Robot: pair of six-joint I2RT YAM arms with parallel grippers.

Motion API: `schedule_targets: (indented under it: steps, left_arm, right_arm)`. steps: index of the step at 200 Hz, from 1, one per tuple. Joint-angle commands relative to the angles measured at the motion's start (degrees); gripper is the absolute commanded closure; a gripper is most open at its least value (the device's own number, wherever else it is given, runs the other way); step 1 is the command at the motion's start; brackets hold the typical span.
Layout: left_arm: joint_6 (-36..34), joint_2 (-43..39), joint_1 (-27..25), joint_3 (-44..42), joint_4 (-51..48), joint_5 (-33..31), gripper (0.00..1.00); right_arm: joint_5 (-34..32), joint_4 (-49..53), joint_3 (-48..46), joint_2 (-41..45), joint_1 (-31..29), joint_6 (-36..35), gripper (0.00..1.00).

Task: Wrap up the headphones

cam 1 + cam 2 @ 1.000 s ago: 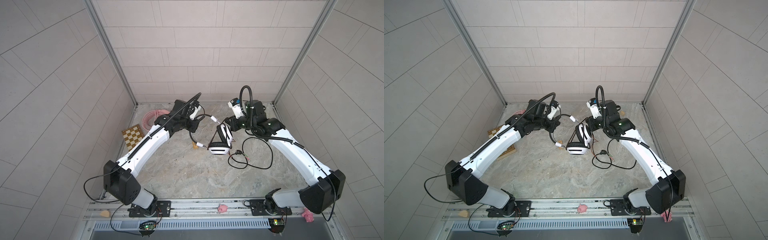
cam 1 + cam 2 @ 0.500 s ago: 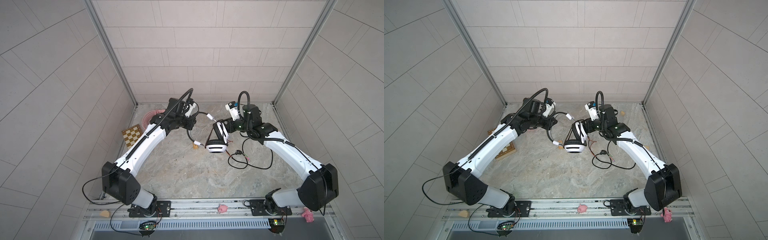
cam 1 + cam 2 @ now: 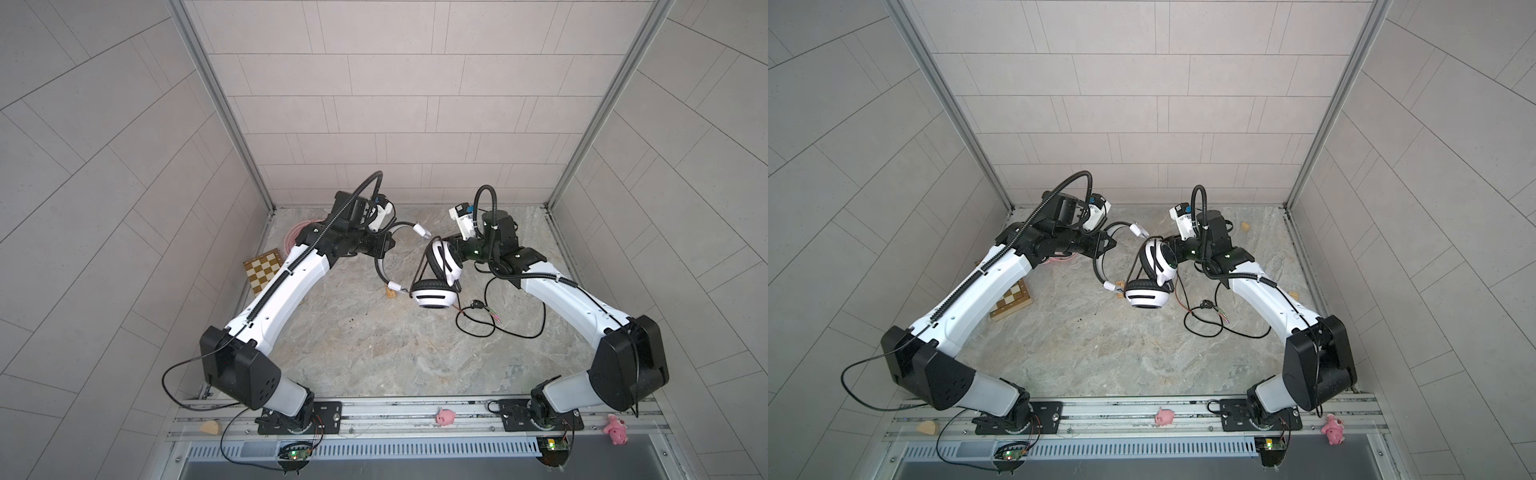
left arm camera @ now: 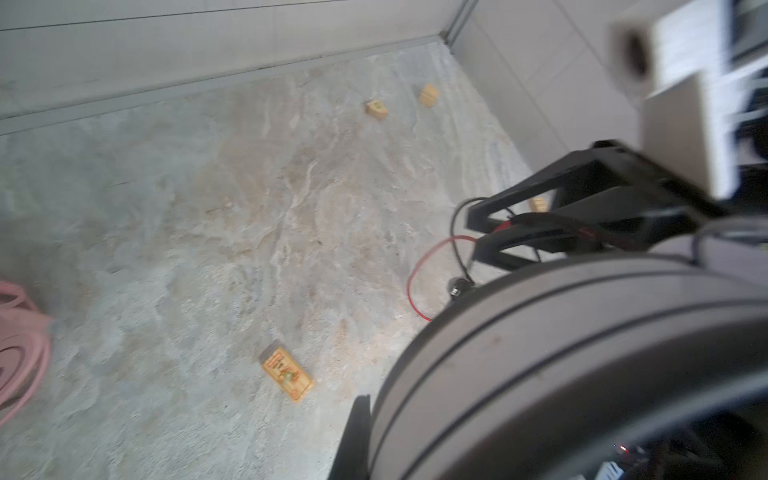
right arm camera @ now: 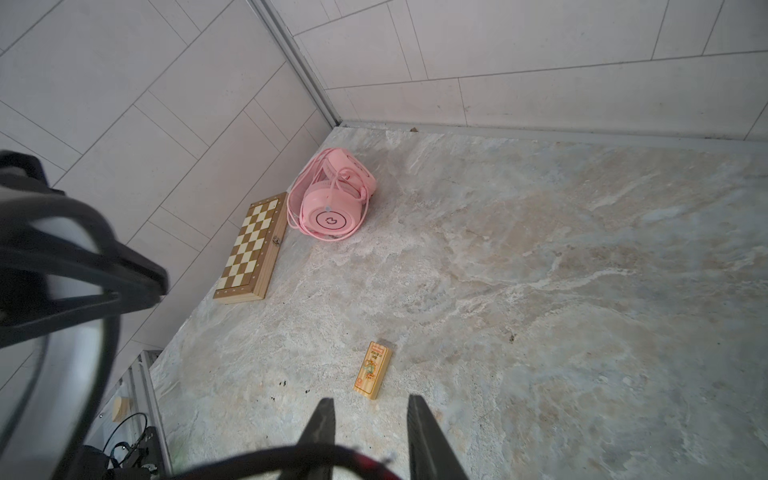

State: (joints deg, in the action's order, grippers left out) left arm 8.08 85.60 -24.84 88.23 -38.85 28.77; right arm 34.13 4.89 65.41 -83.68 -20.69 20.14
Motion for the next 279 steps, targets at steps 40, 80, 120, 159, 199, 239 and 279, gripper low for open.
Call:
schedule_targets:
  steps: [40, 80, 120, 159, 199, 239, 279]
  left_arm:
    - [6.0, -1.3, 0.6, 5.9, 4.8, 11.2, 1.0]
    - [9.6, -0.3, 3.4, 6.8, 4.1, 12.9, 1.0]
    - [10.1, -0.1, 4.3, 7.6, 3.9, 12.3, 1.0]
    - [12.0, 0.8, 5.0, 9.9, 4.3, 12.8, 1.0]
    - [15.2, 3.2, 6.0, 15.1, 5.4, 14.0, 1.0]
    - [18.6, 6.9, 8.9, 22.6, 5.1, 16.1, 1.0]
    - [22.8, 10.6, 14.4, 32.2, 5.2, 16.4, 1.0]
  right_arm:
    - [0.3, -3.4, -3.5, -1.1, -0.8, 1.0, 0.64]
    - [-0.3, -4.0, -5.8, -0.5, -0.5, 0.0, 0.6]
    - [-0.2, -7.3, -7.6, -0.3, -0.2, 1.1, 0.52]
    - [-0.7, -11.2, -10.7, -2.2, -0.1, 0.1, 0.38]
    - [1.1, -21.2, -14.8, -10.9, -0.3, 3.8, 0.41]
    - [0.9, -25.4, -16.6, -17.5, -0.2, 5.3, 0.55]
    - [-0.9, -21.5, -18.7, -17.0, 0.4, 3.6, 0.53]
